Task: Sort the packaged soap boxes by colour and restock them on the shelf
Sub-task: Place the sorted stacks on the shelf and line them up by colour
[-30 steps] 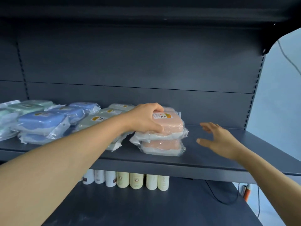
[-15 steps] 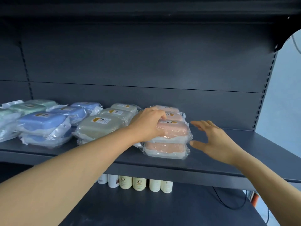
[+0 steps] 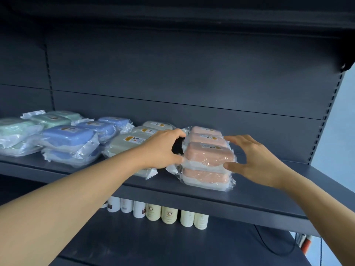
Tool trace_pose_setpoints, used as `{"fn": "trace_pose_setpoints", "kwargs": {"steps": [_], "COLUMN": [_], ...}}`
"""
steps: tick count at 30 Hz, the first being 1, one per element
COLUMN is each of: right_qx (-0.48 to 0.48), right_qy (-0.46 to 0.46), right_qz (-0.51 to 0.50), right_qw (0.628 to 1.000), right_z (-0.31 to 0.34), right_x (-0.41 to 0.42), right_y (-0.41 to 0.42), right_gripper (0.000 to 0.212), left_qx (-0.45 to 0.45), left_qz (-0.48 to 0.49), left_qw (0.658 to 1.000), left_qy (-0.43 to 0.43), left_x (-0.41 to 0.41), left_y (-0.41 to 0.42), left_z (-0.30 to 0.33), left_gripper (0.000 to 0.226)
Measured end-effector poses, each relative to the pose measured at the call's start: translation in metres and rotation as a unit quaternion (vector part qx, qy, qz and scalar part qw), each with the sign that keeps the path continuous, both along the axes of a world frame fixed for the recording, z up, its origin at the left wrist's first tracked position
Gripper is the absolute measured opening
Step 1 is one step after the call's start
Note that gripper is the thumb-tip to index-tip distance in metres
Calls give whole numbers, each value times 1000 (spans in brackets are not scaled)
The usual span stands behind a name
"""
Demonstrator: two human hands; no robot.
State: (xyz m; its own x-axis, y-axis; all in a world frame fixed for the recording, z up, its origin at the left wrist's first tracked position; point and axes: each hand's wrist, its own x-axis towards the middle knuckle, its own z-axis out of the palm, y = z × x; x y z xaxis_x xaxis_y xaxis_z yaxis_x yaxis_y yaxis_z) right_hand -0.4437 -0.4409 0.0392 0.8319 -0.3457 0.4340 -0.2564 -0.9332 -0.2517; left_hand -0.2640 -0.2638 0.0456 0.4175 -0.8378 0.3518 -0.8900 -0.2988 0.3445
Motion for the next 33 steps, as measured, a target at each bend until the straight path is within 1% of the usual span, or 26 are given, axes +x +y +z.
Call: {"fn": "trace_pose_setpoints", "kwargs": {"steps": [4, 7, 13, 18, 20, 24, 28, 30, 32, 33], "right_qx": [-18, -13, 7, 32, 40, 22, 35, 29, 26, 28], "right_qy": [16, 38, 106, 146, 154, 156, 178, 163, 138, 126], "right_qz": [-2, -13, -53, -82, -87, -105, -90, -70, -51, -44], "right_qw": [1000, 999, 993, 985, 983, 982, 979, 984, 989, 991], "right_z": [6, 5, 7, 3, 0, 0, 0, -2, 0, 2], "right_x": [8, 11, 15, 38, 44, 48, 45, 41, 36, 32], "right_y": [11, 17, 22, 23, 22, 16, 7, 1, -5, -9], "right_gripper": [69, 73, 88, 103, 105, 109, 113, 108, 103, 101], "left_qx": [23, 19, 25, 42, 47, 47, 94, 104, 94, 84], "left_qz": [11, 12, -17, -28, -24, -18, -2, 3, 10, 14], "left_qw": [999, 999, 999, 998, 995, 981, 968, 964, 965, 968], "left_qy": [-33, -32, -32, -47, -84, -186, -234, -246, -244, -238], "left_x": [11, 19, 19, 21, 18, 13, 13, 12, 10, 8], "left_y": [22, 30, 31, 27, 22, 11, 4, 0, -3, -4], "left_z": [0, -4, -9, -17, -20, -21, -28, -34, -38, -39], "left_gripper": [66, 65, 64, 63, 60, 46, 35, 31, 23, 23]}}
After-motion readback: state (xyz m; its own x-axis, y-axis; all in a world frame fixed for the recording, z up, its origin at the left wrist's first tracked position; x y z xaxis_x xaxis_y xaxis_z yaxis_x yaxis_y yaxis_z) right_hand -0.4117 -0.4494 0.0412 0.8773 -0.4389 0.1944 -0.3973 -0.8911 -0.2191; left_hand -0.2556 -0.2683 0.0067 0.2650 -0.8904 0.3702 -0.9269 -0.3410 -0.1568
